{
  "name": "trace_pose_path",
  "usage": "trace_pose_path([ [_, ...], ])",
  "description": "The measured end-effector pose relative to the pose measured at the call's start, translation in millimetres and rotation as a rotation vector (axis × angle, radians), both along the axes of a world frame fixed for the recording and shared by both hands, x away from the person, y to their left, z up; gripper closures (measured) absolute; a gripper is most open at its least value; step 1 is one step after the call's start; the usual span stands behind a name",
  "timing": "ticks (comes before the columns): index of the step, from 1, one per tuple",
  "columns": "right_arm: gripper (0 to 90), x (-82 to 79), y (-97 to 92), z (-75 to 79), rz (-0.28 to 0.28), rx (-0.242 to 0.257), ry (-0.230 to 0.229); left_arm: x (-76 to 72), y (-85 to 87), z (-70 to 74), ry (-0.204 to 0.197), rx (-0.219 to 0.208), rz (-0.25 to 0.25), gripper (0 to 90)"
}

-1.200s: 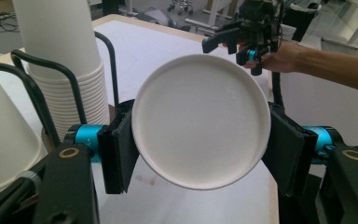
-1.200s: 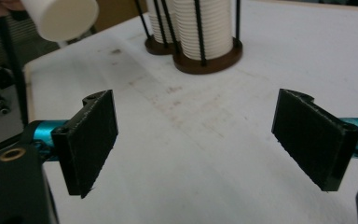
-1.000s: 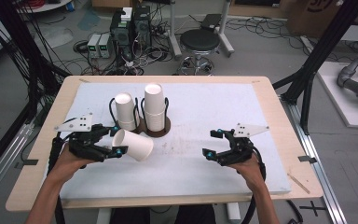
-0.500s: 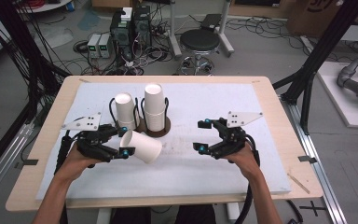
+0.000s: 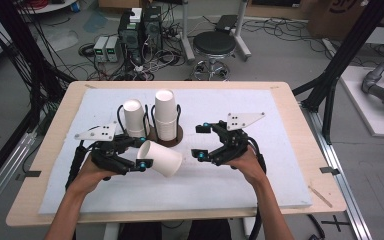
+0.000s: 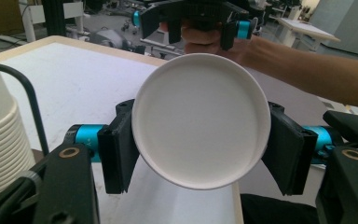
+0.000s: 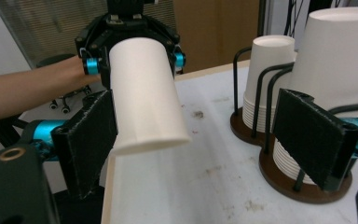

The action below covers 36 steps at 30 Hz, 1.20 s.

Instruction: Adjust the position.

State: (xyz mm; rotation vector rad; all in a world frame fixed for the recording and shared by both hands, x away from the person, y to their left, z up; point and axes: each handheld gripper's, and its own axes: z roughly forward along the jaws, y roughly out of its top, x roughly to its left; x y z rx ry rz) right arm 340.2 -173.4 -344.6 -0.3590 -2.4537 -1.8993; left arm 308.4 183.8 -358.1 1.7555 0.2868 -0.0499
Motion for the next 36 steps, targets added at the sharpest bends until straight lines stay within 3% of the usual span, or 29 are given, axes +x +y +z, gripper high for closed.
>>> trace_pose_path([
  [3, 14.8, 0.5, 10.2, 0.6, 0.025, 0.022, 0.012, -0.3, -5.4, -0.2, -0.001, -0.011, -0.010, 34.7],
  [10, 14.8, -0.4, 26.5, 1.4, 0.070, 0.018, 0.010, -0.2, -13.8, -1.0, -0.003, -0.025, -0.023, 34.7],
  [25, 14.8, -3.8, 45.0, 0.0, 0.143, 0.087, 0.028, -0.5, -16.7, 0.9, -0.009, -0.053, -0.031, 34.7],
  [36, 14.8, -8.8, 57.4, -5.6, 0.188, 0.057, 0.035, -3.6, -17.6, 11.7, -0.038, -0.064, -0.041, 34.7],
])
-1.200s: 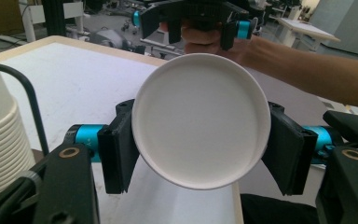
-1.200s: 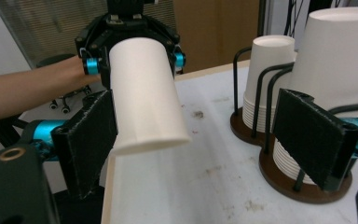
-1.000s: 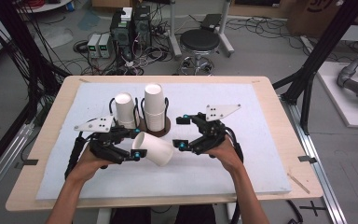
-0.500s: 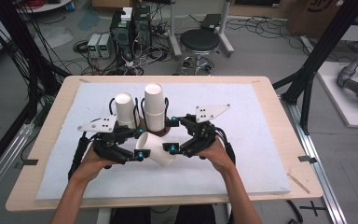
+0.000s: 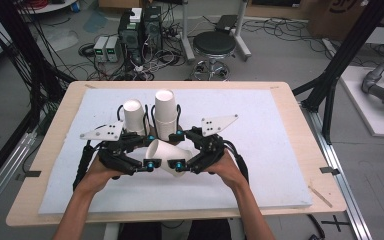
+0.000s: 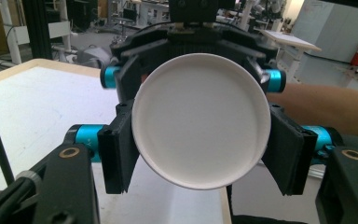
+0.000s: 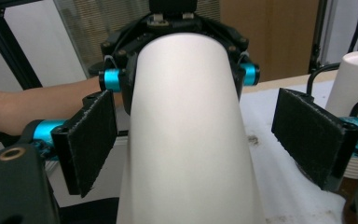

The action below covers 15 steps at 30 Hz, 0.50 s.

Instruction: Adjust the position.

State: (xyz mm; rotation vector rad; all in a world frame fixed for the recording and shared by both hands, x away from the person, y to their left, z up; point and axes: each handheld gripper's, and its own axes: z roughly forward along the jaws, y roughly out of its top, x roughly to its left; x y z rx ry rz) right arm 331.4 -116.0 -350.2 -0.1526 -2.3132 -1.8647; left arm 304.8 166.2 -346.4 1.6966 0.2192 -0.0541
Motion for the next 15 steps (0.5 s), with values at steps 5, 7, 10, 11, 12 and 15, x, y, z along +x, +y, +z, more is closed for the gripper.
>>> trace_pose_path([
  [5, 14.8, -1.5, 5.0, -2.6, 0.019, -0.018, 0.005, -0.6, 1.9, 1.5, -0.005, -0.009, 0.001, 34.7],
  [7, 14.8, -1.5, 6.6, -3.7, 0.021, -0.026, 0.009, -1.2, 3.0, 2.7, -0.011, -0.014, 0.002, 34.7],
  [10, 14.8, -1.6, 8.5, -6.5, 0.026, -0.026, 0.017, -2.0, 4.9, 5.2, -0.015, -0.023, 0.006, 34.7],
  [11, 14.8, -2.0, 8.4, -7.6, 0.023, -0.024, 0.018, -2.0, 5.3, 6.2, -0.017, -0.024, 0.005, 34.7],
  [12, 14.9, -1.9, 8.8, -9.6, 0.027, -0.018, 0.019, -2.1, 5.8, 7.2, -0.021, -0.025, 0.004, 34.7],
  [15, 14.9, -1.7, 10.4, -15.8, 0.033, -0.028, 0.031, -2.7, 7.3, 9.5, -0.027, -0.026, 0.009, 34.7],
])
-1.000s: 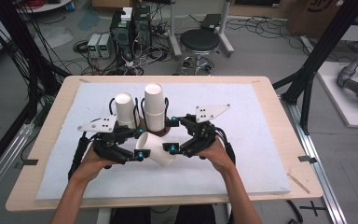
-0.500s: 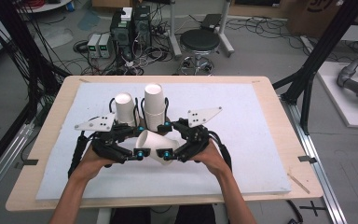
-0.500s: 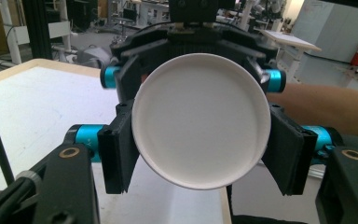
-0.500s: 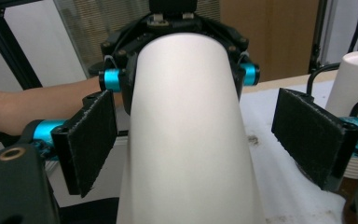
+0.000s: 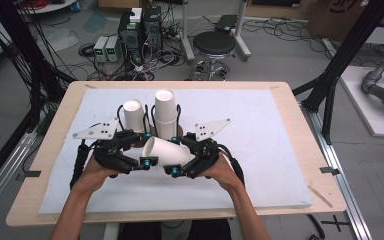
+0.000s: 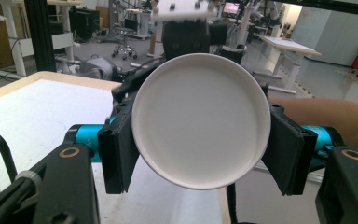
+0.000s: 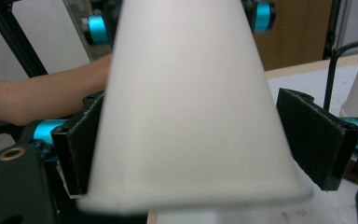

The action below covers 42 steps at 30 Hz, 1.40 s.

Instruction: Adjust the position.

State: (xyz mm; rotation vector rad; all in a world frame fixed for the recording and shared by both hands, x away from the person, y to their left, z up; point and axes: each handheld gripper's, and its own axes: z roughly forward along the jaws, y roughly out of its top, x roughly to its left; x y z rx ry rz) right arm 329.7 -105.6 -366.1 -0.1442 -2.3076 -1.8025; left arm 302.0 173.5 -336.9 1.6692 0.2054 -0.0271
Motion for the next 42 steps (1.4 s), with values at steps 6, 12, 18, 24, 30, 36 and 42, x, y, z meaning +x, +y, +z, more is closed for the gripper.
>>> trace_pose_path([
  [6, 14.9, -0.9, 3.1, -4.0, 0.003, 0.004, 0.011, 0.4, -0.5, -0.3, 0.000, 0.000, 0.000, 34.8],
  [12, 21.6, -1.3, 1.6, -3.1, 0.015, 0.001, 0.002, 1.1, -1.2, -0.9, 0.005, 0.000, 0.000, 34.8],
  [18, 28.9, -1.4, 0.7, -2.6, 0.020, -0.005, -0.004, 0.5, -1.3, -1.0, 0.004, 0.006, -0.002, 35.2],
  [24, 33.6, -2.4, -0.8, -1.4, 0.022, -0.010, -0.009, 0.2, -1.2, -0.8, 0.000, 0.003, -0.010, 35.9],
  [30, 34.2, -2.9, -1.7, -0.6, 0.022, -0.013, -0.008, -0.6, -1.8, -0.9, -0.009, 0.005, -0.008, 35.2],
  [36, 34.1, -3.0, -4.2, 0.7, 0.014, -0.018, -0.007, -5.4, -2.5, 0.0, -0.005, -0.003, 0.023, 5.7],
  [42, 33.6, -3.6, -7.3, 2.8, 0.000, -0.067, -0.017, -9.8, -2.7, 0.6, 0.009, 0.112, 0.071, 2.0],
])
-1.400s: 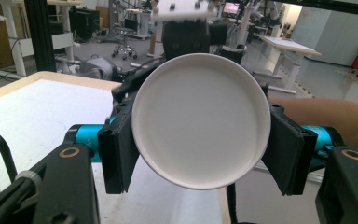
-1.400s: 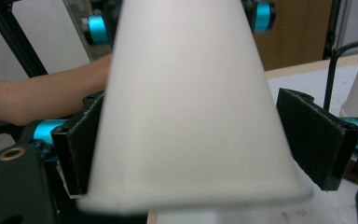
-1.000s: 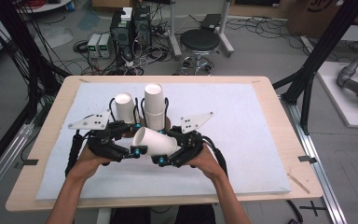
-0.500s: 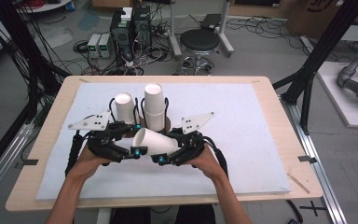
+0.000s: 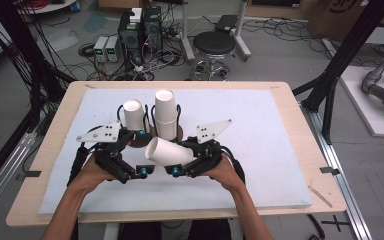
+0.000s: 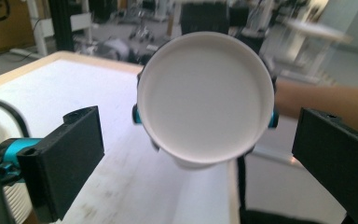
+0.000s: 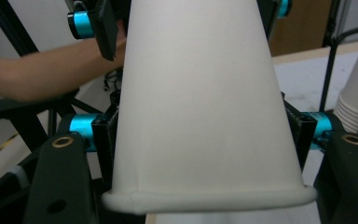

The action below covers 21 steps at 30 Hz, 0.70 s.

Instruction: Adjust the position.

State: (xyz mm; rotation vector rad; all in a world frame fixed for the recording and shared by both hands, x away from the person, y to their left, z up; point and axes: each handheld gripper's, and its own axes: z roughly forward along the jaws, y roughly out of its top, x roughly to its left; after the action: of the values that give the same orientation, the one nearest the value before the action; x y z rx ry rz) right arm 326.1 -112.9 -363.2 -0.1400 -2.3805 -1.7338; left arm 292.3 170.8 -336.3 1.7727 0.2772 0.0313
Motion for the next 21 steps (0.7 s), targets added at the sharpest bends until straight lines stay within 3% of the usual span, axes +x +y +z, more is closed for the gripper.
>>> trace_pose_path([
  [3, 33.5, -0.3, -0.4, 0.4, 0.000, -0.039, -0.008, -0.7, 1.7, 0.7, 0.008, 0.032, -0.019, 2.0],
  [11, 33.5, 0.0, 0.2, 7.4, -0.007, -0.129, -0.026, -1.0, 4.4, 8.8, -0.040, 0.214, -0.025, 2.0],
  [17, 33.5, 0.5, 3.6, 17.9, -0.011, -0.270, -0.064, 1.2, 0.9, 18.4, -0.044, 0.395, -0.049, 2.0],
  [21, 33.4, 0.1, 8.1, 24.3, -0.008, -0.376, -0.086, 2.9, -6.0, 23.4, -0.010, 0.502, -0.082, 2.0],
])
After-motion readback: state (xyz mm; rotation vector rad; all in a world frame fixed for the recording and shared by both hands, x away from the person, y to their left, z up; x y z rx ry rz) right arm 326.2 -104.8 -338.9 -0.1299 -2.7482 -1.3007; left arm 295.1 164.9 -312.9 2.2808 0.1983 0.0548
